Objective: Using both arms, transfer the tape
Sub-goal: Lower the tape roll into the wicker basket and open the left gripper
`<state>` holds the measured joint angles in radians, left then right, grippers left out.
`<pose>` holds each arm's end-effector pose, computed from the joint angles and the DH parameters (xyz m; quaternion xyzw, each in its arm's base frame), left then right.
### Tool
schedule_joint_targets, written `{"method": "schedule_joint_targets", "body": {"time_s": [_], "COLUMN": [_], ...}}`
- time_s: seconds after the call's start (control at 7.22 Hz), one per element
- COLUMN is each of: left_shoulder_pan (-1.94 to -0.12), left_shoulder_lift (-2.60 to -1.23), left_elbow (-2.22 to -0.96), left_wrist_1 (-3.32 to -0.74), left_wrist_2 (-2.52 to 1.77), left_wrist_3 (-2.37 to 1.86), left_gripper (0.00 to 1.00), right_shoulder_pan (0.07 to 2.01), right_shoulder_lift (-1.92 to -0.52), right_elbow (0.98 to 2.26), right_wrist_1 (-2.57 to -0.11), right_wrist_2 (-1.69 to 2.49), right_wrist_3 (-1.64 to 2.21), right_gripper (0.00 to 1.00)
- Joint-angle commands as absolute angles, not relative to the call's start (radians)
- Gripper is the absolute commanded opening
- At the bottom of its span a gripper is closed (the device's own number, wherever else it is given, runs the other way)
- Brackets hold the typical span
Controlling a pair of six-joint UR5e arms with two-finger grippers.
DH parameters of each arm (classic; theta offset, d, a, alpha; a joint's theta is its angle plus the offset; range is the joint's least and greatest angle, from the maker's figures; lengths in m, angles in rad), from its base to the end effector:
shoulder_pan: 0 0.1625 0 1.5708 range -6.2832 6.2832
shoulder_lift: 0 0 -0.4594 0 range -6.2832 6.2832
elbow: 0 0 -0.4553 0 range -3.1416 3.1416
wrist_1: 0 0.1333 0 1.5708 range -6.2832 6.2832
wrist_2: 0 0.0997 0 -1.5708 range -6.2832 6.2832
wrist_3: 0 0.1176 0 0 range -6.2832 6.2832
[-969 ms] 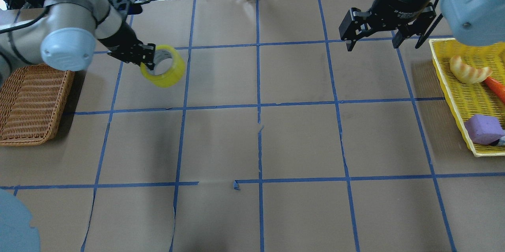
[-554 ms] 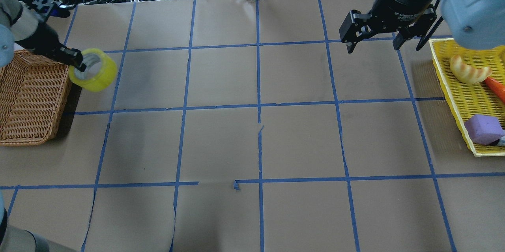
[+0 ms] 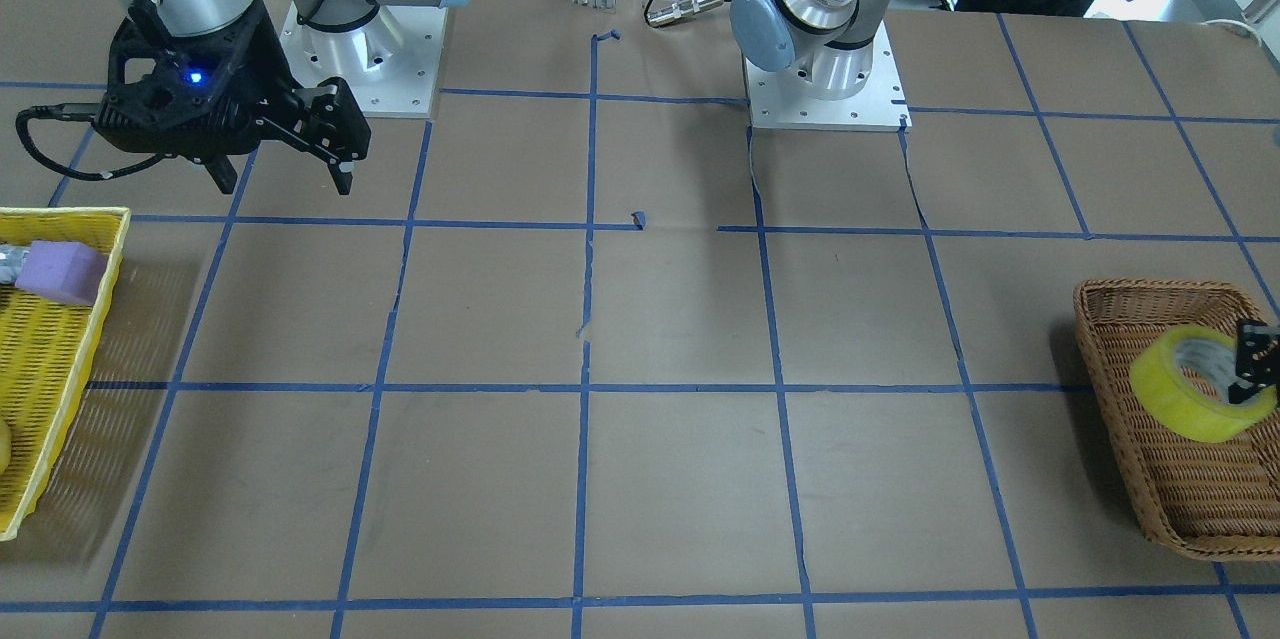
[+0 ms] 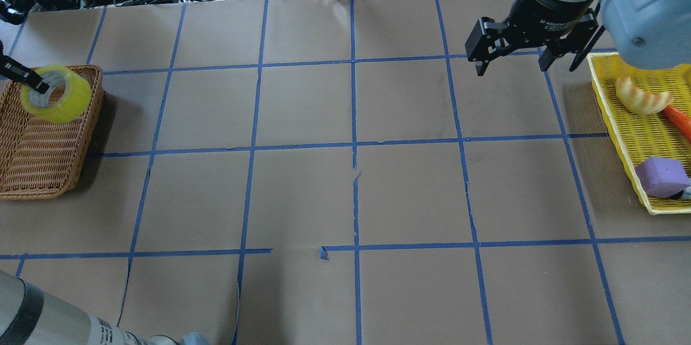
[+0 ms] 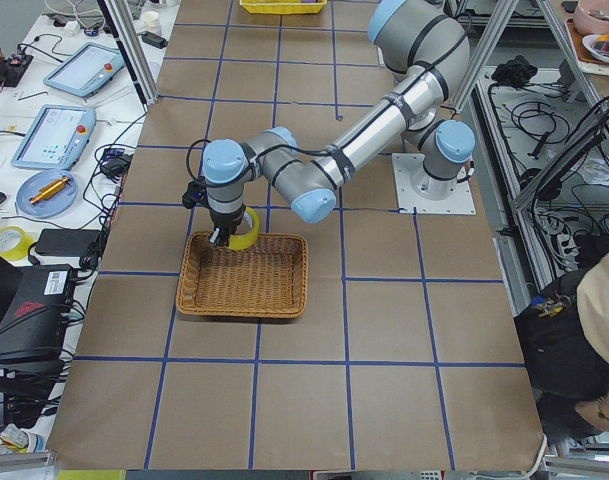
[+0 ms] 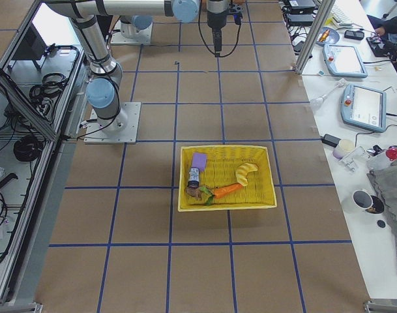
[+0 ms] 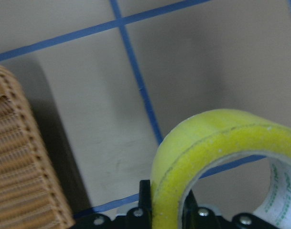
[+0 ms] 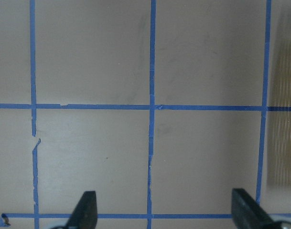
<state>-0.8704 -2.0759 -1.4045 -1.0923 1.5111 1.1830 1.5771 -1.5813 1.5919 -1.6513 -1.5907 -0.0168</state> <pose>0.3869 -0.6767 0.3108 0.2403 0.9677 -0.0651 0.0389 0.1345 -0.5573 0.5067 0.0112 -0.9993 0.0349 0.0101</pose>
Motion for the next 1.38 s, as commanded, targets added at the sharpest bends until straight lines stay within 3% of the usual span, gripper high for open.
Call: {"method": "schedule_joint_targets", "body": {"time_s": [0.0, 0.14, 0.28, 0.42, 0.55, 0.69, 0.97, 1.25], "left_shoulder_pan": [-0.839, -0.839, -0.839, -0.838, -0.836, -0.836, -0.836, -0.885], "left_shoulder_lift": [-2.178, -2.206, -2.218, -2.217, -2.217, -2.217, -2.191, -2.082], "left_elbow": [-1.33, -1.344, -1.359, -1.373, -1.376, -1.376, -1.368, -1.356], "left_wrist_1": [-1.029, -1.029, -1.029, -1.029, -1.029, -1.029, -1.037, -1.156], "left_wrist_2": [1.503, 1.502, 1.487, 1.486, 1.486, 1.486, 1.496, 1.496], "left_wrist_3": [1.255, 1.247, 1.252, 1.253, 1.252, 1.252, 1.25, 1.218], "left_gripper": [0.0, 0.01, 0.16, 0.19, 0.69, 1.0, 1.0, 1.0], "right_shoulder_pan": [1.575, 1.578, 1.575, 1.578, 1.578, 1.578, 1.58, 1.58], "right_shoulder_lift": [-1.579, -1.578, -1.577, -1.574, -1.574, -1.575, -1.574, -1.58], "right_elbow": [1.592, 1.592, 1.594, 1.597, 1.598, 1.598, 1.6, 1.611], "right_wrist_1": [-1.649, -1.651, -1.648, -1.647, -1.647, -1.649, -1.647, -1.651], "right_wrist_2": [-1.594, -1.594, -1.626, -1.685, -1.687, -1.686, -1.687, -1.689], "right_wrist_3": [-0.017, -0.011, -0.015, -0.011, -0.011, -0.011, -0.014, -0.015], "right_gripper": [1.0, 1.0, 1.0, 1.0, 1.0, 1.0, 1.0, 1.0]}}
